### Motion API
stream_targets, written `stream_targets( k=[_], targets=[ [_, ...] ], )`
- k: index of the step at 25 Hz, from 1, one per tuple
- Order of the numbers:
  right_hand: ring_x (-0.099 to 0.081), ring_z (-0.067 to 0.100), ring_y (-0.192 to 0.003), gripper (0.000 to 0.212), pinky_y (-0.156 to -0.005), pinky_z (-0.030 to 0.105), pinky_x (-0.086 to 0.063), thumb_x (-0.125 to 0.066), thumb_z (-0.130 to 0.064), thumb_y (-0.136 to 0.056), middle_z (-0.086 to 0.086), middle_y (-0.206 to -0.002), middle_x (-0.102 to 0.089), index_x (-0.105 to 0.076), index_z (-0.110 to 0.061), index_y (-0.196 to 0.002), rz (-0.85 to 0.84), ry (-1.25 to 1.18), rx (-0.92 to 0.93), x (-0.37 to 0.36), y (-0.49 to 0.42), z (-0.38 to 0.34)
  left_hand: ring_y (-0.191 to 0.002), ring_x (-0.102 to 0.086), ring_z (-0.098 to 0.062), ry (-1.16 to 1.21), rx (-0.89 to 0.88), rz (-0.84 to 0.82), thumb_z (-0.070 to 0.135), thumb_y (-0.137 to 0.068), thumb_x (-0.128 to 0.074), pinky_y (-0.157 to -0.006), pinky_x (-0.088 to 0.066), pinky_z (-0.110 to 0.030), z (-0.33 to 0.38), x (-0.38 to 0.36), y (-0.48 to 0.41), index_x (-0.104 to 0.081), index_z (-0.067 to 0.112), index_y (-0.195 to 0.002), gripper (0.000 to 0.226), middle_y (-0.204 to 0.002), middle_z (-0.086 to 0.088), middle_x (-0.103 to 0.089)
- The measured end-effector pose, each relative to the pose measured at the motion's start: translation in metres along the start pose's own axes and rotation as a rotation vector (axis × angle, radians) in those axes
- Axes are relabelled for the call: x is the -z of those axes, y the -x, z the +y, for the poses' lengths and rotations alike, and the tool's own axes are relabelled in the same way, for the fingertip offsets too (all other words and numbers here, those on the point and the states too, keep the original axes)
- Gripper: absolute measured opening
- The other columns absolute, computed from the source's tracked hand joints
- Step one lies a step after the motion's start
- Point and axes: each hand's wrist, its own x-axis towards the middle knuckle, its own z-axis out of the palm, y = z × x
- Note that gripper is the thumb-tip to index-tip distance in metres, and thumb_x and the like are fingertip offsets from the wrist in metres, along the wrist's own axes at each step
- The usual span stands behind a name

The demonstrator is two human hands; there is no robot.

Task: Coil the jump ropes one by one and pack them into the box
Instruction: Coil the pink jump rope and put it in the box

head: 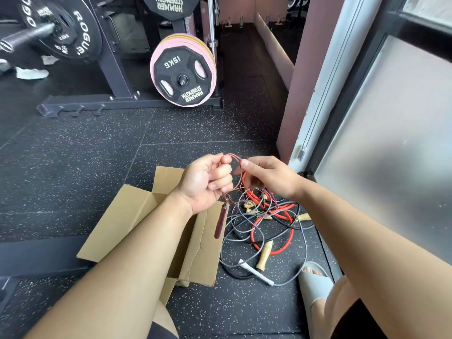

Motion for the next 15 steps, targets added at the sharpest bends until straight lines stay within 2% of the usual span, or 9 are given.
stream_targets(
  k=[2, 4, 6, 8, 10, 13, 15],
  targets=[
    [-0.05, 0.017, -0.061, 0.03, -0.059, 0.024, -0.039, -0.052, -0.029, -0.104, 0.009, -0.066, -0.061, -0.072, -0.025, -0.082, -0.036, -0.037, 0.024, 0.003, 0.001, 0.002, -0.036, -0.014, -0.007, 0.063, -0.055, 0.02, 0.022, -0.097, -0.031, -0.047, -0.021, -0.025, 0.006, 0.004, 0.0, -0.047, 0.017, -0.079, 0.025, -0.043, 0.01, -0.023],
    [-0.049, 0.016, -0.059, 0.025, -0.057, 0.025, -0.039, -0.055, -0.025, -0.103, 0.003, -0.061, -0.058, -0.073, -0.016, -0.089, 0.006, 0.002, 0.011, 0.009, 0.0, 0.004, -0.035, -0.015, -0.006, 0.097, -0.102, 0.055, 0.021, -0.097, -0.032, -0.047, -0.018, -0.024, 0.014, 0.013, 0.0, -0.048, 0.016, -0.078, 0.025, -0.043, 0.01, -0.023],
    [-0.05, 0.015, -0.056, 0.023, -0.053, 0.03, -0.043, -0.058, -0.026, -0.102, -0.004, -0.06, -0.057, -0.071, -0.011, -0.092, 0.105, 0.069, -0.014, 0.012, -0.001, 0.007, -0.033, -0.019, -0.005, 0.084, -0.111, 0.079, 0.021, -0.099, -0.031, -0.046, -0.018, -0.024, 0.018, 0.02, 0.001, -0.049, 0.016, -0.078, 0.028, -0.044, 0.01, -0.024],
    [-0.053, 0.019, -0.054, 0.022, -0.051, 0.041, -0.049, -0.065, -0.032, -0.098, -0.005, -0.06, -0.058, -0.07, -0.013, -0.088, 0.25, 0.123, -0.028, 0.011, -0.002, 0.006, -0.033, -0.021, -0.005, 0.068, -0.101, 0.079, 0.021, -0.099, -0.031, -0.046, -0.019, -0.023, 0.017, 0.021, 0.002, -0.05, 0.015, -0.079, 0.027, -0.043, 0.01, -0.024],
    [-0.056, 0.023, -0.053, 0.018, -0.052, 0.043, -0.054, -0.068, -0.03, -0.096, -0.002, -0.063, -0.058, -0.068, -0.013, -0.089, 0.336, 0.046, -0.064, 0.009, -0.003, 0.005, -0.033, -0.024, -0.005, 0.072, -0.096, 0.062, 0.021, -0.096, -0.034, -0.045, -0.022, -0.022, 0.015, 0.019, 0.003, -0.049, 0.016, -0.08, 0.023, -0.042, 0.009, -0.027],
    [-0.058, 0.019, -0.062, 0.005, -0.059, 0.038, -0.058, -0.064, -0.019, -0.098, 0.002, -0.073, -0.059, -0.066, -0.014, -0.097, 0.249, -0.131, -0.125, 0.002, -0.003, 0.001, -0.034, -0.027, -0.006, 0.098, -0.137, 0.044, 0.021, -0.092, -0.037, -0.046, -0.024, -0.022, 0.019, 0.016, 0.005, -0.048, 0.016, -0.081, 0.016, -0.043, 0.007, -0.03],
    [-0.058, 0.014, -0.063, 0.008, -0.057, 0.035, -0.061, -0.064, -0.016, -0.098, 0.004, -0.077, -0.056, -0.067, -0.009, -0.101, 0.213, -0.185, -0.114, -0.002, -0.003, 0.0, -0.035, -0.025, -0.006, 0.089, -0.168, 0.06, 0.02, -0.095, -0.034, -0.048, -0.025, -0.023, 0.021, 0.019, 0.004, -0.049, 0.017, -0.081, 0.02, -0.044, 0.007, -0.029]
  ],
)
